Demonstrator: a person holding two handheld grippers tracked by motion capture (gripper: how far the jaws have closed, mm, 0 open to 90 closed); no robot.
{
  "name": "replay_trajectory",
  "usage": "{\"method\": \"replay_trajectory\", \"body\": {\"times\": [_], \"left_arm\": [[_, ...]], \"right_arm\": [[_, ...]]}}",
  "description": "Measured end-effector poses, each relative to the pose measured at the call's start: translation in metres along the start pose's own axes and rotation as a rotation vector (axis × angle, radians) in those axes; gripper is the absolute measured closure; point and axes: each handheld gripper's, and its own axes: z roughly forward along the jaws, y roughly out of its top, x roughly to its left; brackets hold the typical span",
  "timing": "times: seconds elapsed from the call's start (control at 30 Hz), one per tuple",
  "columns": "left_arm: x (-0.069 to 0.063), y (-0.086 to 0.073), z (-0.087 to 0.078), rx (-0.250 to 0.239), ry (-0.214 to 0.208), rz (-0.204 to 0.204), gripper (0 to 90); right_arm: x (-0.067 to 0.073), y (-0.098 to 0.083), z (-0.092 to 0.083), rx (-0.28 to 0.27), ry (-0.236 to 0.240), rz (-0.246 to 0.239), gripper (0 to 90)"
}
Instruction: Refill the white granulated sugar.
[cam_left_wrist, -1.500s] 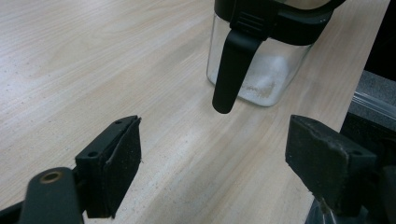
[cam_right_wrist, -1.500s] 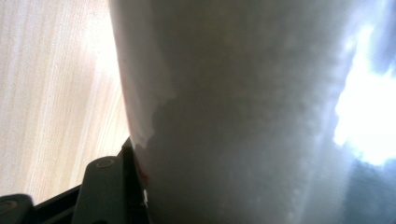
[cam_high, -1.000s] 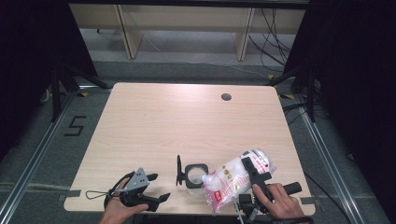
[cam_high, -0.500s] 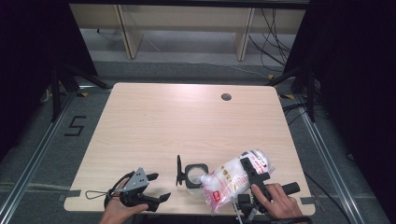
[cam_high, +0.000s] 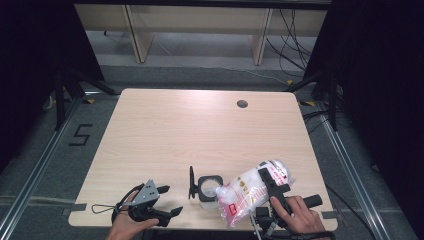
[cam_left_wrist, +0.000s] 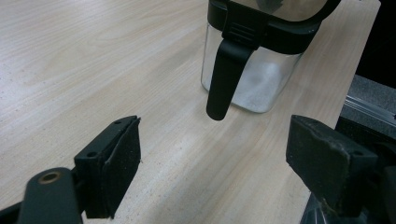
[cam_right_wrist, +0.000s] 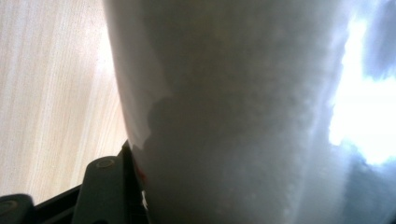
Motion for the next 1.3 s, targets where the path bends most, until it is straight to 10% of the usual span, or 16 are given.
{"method": "replay_trajectory", "body": {"times": [0.6, 1.0, 1.17, 1.3], "left_arm": [[-0.005, 0.003, 0.0, -0.045, -0.021, -0.003, 17.4], [-0.003, 0.002, 0.0, -0.025, -0.017, 0.001, 17.4], [-0.001, 0.001, 0.0, -0.014, -0.008, 0.004, 17.4], [-0.003, 0.001, 0.0, -0.014, -0.003, -0.011, 17.6]], "right_arm": [[-0.005, 0.01, 0.011, -0.036, 0.011, 0.007, 39.8], [0.003, -0.001, 0.011, 0.023, 0.022, 0.103, 39.9], [0.002, -0.006, 0.007, 0.029, 0.024, 0.054, 39.8], [0.006, -0.007, 0.004, 0.041, 0.047, 0.125, 39.9]]}}
